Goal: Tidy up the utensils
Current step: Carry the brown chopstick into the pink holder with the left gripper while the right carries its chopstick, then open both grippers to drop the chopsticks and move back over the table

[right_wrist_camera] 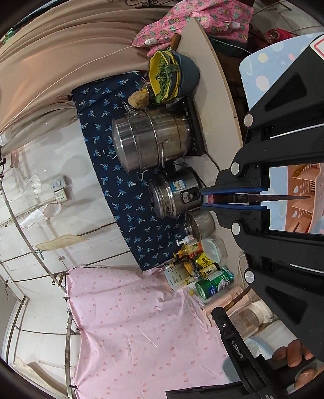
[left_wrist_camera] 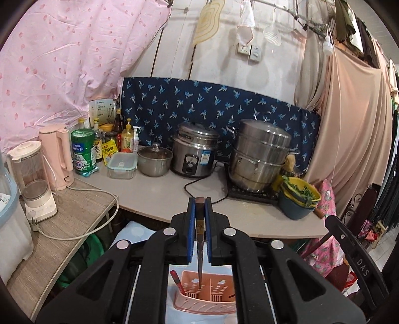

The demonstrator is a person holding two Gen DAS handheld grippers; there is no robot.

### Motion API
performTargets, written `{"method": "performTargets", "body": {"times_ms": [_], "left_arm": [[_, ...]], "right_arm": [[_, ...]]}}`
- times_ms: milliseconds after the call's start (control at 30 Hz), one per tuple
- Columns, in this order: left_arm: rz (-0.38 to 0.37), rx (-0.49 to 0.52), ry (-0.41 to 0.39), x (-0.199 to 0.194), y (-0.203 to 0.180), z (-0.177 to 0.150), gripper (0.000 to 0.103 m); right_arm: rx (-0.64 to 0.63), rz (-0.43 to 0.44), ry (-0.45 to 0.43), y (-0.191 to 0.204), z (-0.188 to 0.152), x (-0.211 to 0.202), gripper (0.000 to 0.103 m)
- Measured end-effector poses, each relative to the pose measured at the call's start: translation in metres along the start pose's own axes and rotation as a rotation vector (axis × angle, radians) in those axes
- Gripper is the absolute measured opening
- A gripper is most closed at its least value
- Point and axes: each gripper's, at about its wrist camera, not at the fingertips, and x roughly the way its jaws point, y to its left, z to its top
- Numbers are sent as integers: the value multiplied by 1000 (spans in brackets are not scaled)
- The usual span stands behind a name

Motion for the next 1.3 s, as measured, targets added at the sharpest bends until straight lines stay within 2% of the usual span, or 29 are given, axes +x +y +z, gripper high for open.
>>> {"method": "performTargets", "body": {"times_ms": [367,500,567,633,700,900,1300], "left_arm": [[3,12,77,27,4,-36,7],[25,35,84,28,3,-42,8],[29,47,86,25,3,-44,15],[28,50,84,19,4,-46,30],[28,54,77,12,5,-47,38],[39,73,74,-12,9,-56,50],[73,130,151,-68,26,-110,51]], "right_arm": [[-37,-19,107,-12,-46,31,7],[-45,-24,111,-12,-52,28,13],[-44,-23,106,-12,-52,23,18],[-38,-21,98,-13,-51,17,23],[-33,-20,94,-15,-51,11,27],[-30,-16,109,-16,-55,-10,28],[-81,-18,204,-8,-99,-83,31]]}}
